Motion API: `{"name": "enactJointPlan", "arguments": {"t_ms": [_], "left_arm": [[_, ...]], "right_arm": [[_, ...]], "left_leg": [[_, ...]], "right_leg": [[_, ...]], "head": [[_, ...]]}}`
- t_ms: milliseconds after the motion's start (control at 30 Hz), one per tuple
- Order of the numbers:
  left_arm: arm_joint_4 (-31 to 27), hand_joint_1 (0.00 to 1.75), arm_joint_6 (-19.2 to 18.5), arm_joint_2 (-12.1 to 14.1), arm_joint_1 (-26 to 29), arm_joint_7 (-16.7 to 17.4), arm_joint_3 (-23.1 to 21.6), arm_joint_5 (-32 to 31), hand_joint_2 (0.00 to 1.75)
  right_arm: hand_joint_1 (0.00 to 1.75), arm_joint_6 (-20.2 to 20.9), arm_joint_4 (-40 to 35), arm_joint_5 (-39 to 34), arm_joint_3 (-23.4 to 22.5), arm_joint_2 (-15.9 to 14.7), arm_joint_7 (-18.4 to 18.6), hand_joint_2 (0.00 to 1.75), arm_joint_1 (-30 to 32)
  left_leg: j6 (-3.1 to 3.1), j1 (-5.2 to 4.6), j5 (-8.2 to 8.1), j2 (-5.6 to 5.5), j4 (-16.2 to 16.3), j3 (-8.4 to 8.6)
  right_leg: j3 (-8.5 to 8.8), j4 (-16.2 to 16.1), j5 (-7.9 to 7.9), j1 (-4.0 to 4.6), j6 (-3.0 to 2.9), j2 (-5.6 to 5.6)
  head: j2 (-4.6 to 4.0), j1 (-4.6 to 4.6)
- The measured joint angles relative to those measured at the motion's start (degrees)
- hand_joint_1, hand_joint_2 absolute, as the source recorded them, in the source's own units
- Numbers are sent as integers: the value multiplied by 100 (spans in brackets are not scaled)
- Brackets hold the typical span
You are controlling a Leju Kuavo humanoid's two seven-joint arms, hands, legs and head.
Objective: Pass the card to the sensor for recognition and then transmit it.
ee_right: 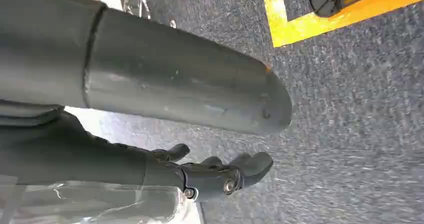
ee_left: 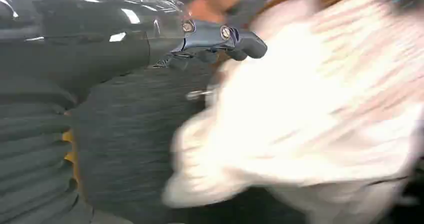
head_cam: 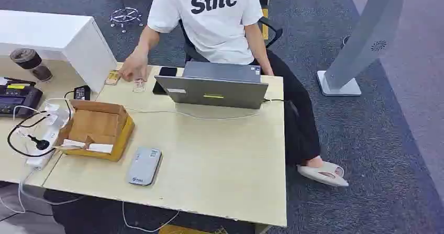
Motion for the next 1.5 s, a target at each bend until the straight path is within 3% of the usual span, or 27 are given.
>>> {"name": "enactJointPlan", "arguments": {"t_ms": [100,333,667,800,1000,1200,1300,1433,1500], "left_arm": [[70,0,-55,400,1,-144,31,162,175],[39,0,-20,872,3,-216,20,485,175],[-417,0,173,1210,122,-219,-369,446,175],[-766,0,65,1241,239,-219,-673,490,175],[-1340,0,-728,1300,313,-218,-1014,671,175],[-1898,0,-861,1317,349,-218,-1254,510,175],[-2547,0,-789,1189,386,-219,-1545,3,175],[-3649,0,-222,915,440,195,-2460,-604,175],[-3995,0,45,863,461,192,-2838,-732,175]], "right_arm": [[0,50,0,2,52,-2,13,0,-11],[0,120,0,9,72,-7,81,0,-26],[0,155,0,46,85,-15,41,0,-66],[0,159,0,83,109,-17,-2,0,-81],[0,157,0,13,114,-17,-17,0,-88],[0,160,0,-33,114,-17,15,0,-91],[0,157,0,-140,111,-20,63,0,-96],[0,201,0,-230,65,-22,66,0,-131],[0,236,0,-234,59,-24,83,0,-133]], "left_leg": [[-3,4,2,-1,-1,-1],[-3,7,2,2,-1,-1],[-3,7,2,2,0,-1],[-4,7,2,2,0,-1],[-4,8,3,2,0,-1],[-4,8,3,5,0,1],[-4,7,3,-6,3,0],[-5,5,4,-8,3,-3],[-6,7,4,13,3,2]], "right_leg": [[0,3,-2,7,-5,0],[1,3,2,6,-11,0],[1,2,3,8,-13,0],[0,2,3,8,-13,1],[1,2,3,8,-13,0],[0,2,5,8,-16,2],[-16,-1,5,8,-16,-6],[5,-1,9,8,-17,-11],[0,-1,19,8,-28,7]], "head": [[0,0],[0,9],[0,9],[0,9],[0,7],[0,7],[0,4],[0,9],[0,7]]}}
